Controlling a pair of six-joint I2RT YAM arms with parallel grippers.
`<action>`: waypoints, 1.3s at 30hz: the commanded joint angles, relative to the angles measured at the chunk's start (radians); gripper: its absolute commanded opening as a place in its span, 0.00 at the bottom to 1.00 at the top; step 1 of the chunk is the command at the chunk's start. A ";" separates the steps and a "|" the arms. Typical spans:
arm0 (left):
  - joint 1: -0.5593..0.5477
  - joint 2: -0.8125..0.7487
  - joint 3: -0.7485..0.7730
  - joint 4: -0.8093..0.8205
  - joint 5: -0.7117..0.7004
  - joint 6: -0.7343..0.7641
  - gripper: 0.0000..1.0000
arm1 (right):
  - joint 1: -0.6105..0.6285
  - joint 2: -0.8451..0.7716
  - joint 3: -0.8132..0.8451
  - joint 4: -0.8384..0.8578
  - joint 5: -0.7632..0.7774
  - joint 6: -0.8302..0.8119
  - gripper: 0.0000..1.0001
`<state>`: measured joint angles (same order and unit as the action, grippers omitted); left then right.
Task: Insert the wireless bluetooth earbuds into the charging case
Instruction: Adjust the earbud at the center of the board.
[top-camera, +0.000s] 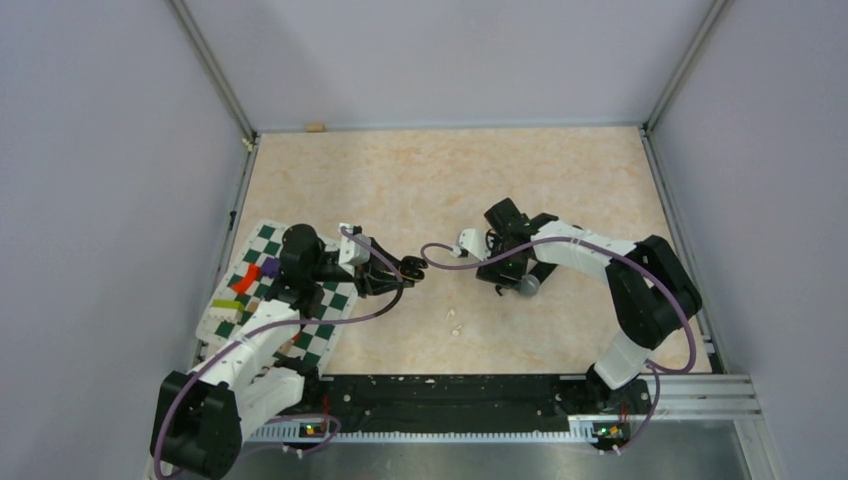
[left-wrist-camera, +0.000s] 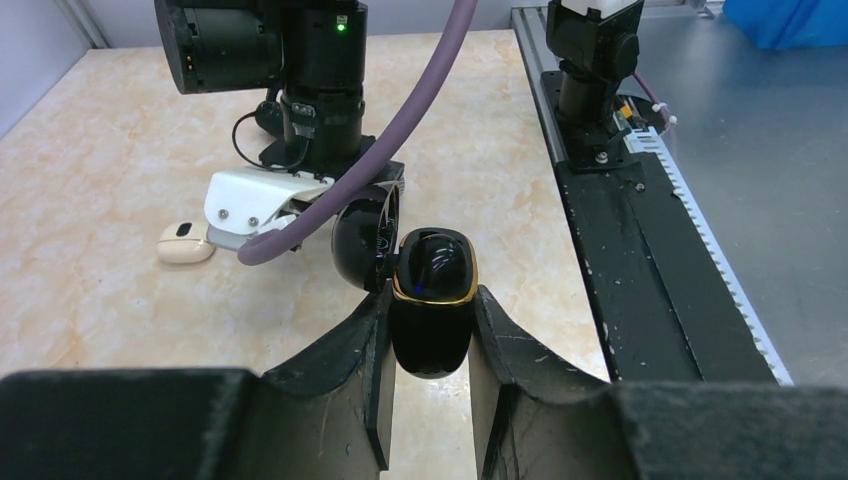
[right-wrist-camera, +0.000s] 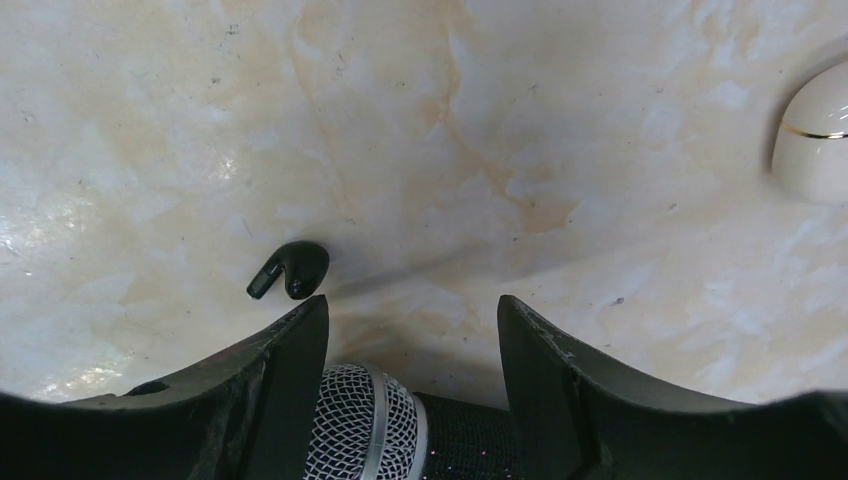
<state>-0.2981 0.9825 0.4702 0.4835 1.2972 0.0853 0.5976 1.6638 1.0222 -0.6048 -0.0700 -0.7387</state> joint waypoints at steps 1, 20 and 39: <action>0.000 -0.001 0.046 -0.030 0.023 0.048 0.02 | 0.010 0.005 -0.014 0.043 0.021 -0.027 0.62; 0.020 -0.028 0.054 -0.053 0.039 0.049 0.02 | 0.065 0.024 -0.005 -0.001 -0.131 -0.026 0.58; 0.021 -0.024 0.077 -0.195 0.092 0.165 0.00 | 0.034 -0.076 0.077 -0.038 -0.410 0.037 0.51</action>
<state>-0.2821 0.9768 0.5079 0.3111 1.3510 0.2020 0.6468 1.6688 1.0531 -0.6655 -0.4255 -0.7307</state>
